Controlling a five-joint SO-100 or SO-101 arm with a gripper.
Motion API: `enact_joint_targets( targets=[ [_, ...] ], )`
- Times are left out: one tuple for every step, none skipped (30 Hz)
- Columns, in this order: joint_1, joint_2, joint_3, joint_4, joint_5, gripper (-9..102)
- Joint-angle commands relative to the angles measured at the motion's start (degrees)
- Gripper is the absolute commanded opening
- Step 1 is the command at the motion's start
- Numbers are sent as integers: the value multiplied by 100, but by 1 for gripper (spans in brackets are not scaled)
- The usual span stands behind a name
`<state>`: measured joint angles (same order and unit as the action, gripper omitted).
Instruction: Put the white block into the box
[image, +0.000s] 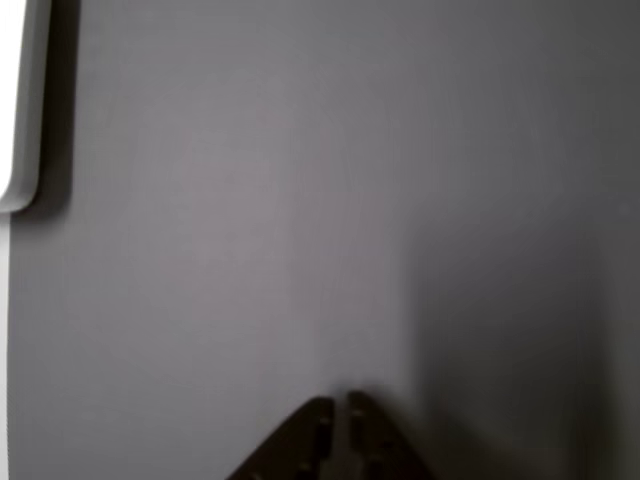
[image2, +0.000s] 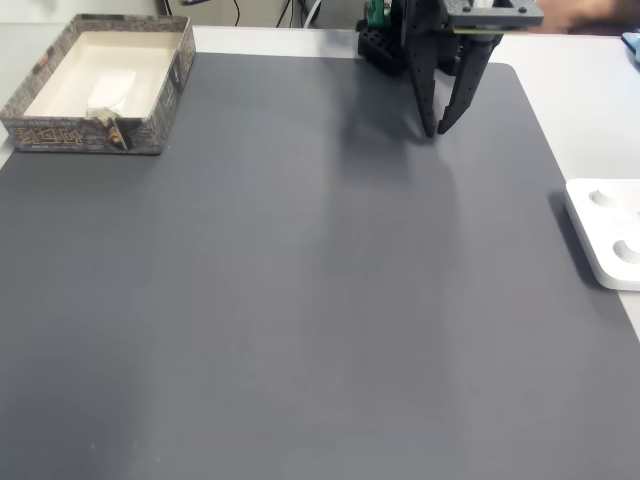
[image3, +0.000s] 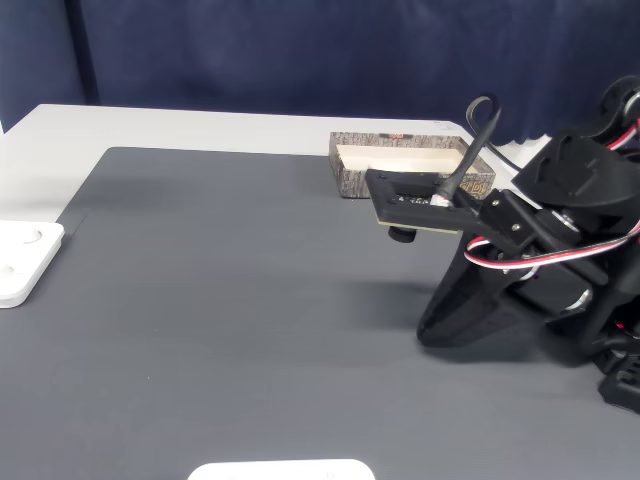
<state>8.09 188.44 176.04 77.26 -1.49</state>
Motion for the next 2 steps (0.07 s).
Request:
enact_joint_targets(
  targets=[
    [35, 193, 114, -79, -44, -2],
    [35, 193, 114, -79, -44, -2]
  ],
)
